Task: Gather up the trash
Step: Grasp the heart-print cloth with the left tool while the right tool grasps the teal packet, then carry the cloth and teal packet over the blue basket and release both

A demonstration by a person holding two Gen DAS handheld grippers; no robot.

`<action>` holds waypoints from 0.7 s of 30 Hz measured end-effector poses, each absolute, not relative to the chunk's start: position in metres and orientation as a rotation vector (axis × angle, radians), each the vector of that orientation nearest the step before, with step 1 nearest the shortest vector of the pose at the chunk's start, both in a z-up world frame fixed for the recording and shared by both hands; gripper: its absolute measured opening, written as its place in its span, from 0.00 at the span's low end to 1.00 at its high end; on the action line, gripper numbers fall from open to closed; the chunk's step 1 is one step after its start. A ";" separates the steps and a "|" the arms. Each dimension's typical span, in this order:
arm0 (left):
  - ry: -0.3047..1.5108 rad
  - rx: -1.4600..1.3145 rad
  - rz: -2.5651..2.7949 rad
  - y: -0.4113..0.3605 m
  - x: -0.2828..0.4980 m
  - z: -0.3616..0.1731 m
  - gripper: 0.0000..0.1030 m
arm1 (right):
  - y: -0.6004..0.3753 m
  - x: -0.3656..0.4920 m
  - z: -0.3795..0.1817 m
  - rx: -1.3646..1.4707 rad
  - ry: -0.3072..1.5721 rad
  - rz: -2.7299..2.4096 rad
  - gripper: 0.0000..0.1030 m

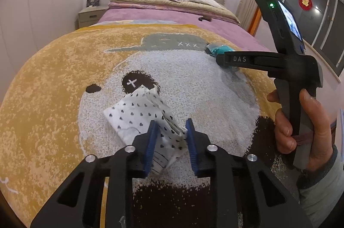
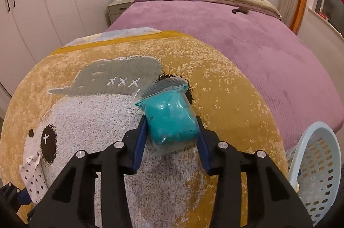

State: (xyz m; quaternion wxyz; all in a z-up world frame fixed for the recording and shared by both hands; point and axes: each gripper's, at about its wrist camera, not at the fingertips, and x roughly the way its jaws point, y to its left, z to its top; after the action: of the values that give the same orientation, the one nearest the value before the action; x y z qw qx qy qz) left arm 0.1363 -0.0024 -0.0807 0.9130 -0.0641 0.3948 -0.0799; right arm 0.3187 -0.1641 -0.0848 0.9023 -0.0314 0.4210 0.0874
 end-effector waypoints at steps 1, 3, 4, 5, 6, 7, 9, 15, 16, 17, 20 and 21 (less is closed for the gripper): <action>0.813 -0.142 -0.176 -0.001 0.134 -0.080 0.19 | -0.164 0.315 -0.083 -0.066 0.862 0.180 0.38; 0.809 -0.161 -0.196 0.002 0.130 -0.079 0.15 | -0.166 0.305 -0.080 -0.059 0.845 0.184 0.38; 0.809 -0.165 -0.200 0.003 0.130 -0.078 0.14 | -0.168 0.300 -0.079 -0.052 0.840 0.187 0.38; 0.807 -0.170 -0.204 0.005 0.128 -0.077 0.14 | -0.171 0.293 -0.077 -0.044 0.833 0.190 0.37; 0.803 -0.175 -0.209 0.006 0.127 -0.075 0.12 | -0.174 0.285 -0.075 -0.038 0.821 0.193 0.37; 0.798 -0.179 -0.215 0.006 0.125 -0.073 0.12 | -0.177 0.278 -0.073 -0.034 0.810 0.195 0.37; 0.790 -0.181 -0.223 0.006 0.123 -0.070 0.10 | -0.185 0.263 -0.068 -0.023 0.790 0.194 0.37; 0.749 -0.184 -0.255 0.000 0.116 -0.050 0.08 | -0.218 0.226 -0.045 0.037 0.732 0.174 0.37; 0.738 -0.176 -0.261 -0.004 0.114 -0.045 0.08 | -0.223 0.221 -0.041 0.044 0.723 0.169 0.37; 0.729 -0.172 -0.269 -0.008 0.115 -0.041 0.08 | -0.230 0.214 -0.034 0.051 0.706 0.158 0.37; 0.702 -0.149 -0.304 -0.025 0.114 -0.027 0.08 | -0.249 0.198 -0.021 0.070 0.674 0.135 0.37; 0.691 -0.138 -0.319 -0.031 0.114 -0.022 0.08 | -0.256 0.192 -0.016 0.078 0.661 0.125 0.37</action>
State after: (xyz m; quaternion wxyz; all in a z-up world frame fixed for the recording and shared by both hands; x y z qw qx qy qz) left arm 0.1140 -0.0313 -0.0220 0.9262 -0.0672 0.3370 -0.1555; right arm 0.1925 -0.2557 -0.0156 0.9433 0.0384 0.3240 0.0613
